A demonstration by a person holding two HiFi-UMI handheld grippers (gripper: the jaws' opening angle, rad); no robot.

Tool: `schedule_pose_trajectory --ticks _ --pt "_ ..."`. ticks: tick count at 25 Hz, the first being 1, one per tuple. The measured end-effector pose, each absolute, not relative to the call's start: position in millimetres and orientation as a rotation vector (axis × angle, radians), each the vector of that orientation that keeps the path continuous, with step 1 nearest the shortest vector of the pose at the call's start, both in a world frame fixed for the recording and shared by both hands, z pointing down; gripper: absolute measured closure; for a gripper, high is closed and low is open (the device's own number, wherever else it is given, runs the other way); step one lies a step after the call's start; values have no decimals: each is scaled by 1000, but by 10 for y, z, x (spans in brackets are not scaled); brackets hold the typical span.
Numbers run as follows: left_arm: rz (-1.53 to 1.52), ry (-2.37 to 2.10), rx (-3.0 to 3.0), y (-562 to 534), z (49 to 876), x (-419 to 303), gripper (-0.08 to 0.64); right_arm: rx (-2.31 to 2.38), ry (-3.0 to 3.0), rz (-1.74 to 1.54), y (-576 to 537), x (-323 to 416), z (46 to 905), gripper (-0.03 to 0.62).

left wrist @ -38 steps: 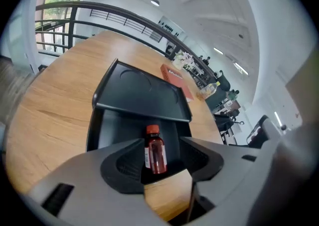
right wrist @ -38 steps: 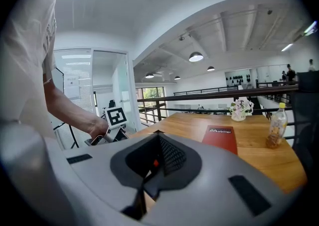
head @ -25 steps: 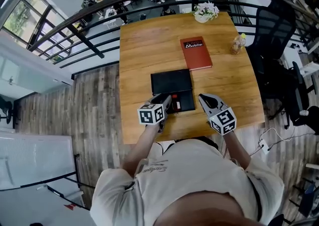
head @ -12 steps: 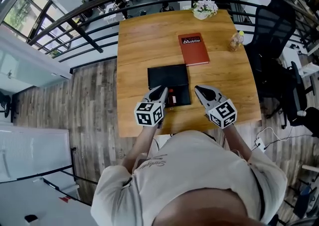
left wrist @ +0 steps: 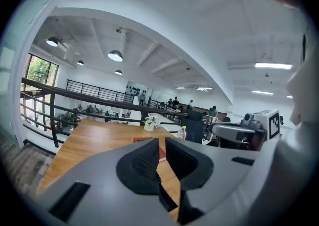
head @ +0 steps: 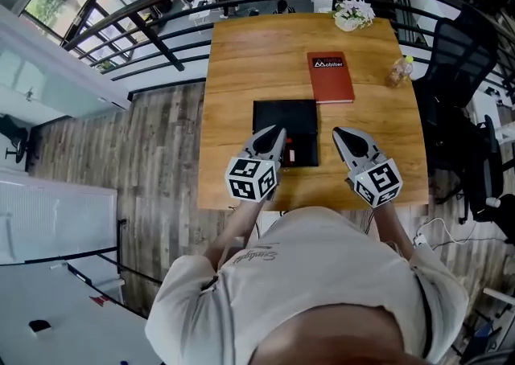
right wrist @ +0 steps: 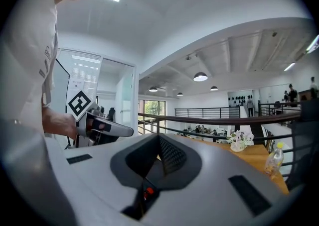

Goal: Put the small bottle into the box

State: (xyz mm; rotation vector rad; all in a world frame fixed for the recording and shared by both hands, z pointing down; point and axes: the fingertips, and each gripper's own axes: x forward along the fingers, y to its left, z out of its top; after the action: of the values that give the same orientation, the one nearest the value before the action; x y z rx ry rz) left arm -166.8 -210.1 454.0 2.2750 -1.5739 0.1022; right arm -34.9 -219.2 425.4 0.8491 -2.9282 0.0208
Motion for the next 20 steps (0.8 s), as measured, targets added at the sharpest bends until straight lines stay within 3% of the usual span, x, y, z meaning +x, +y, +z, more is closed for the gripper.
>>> schedule_pose_trajectory --ticks 7,20 --pt "66 -1561 2372 -2109 4216 -1611 512 858 -2923 -51 -2167 -182 4114 598" --pt "79 -1567 2283 -2045 4445 -1744 512 830 -2952 -31 -2145 -228 4066 598"
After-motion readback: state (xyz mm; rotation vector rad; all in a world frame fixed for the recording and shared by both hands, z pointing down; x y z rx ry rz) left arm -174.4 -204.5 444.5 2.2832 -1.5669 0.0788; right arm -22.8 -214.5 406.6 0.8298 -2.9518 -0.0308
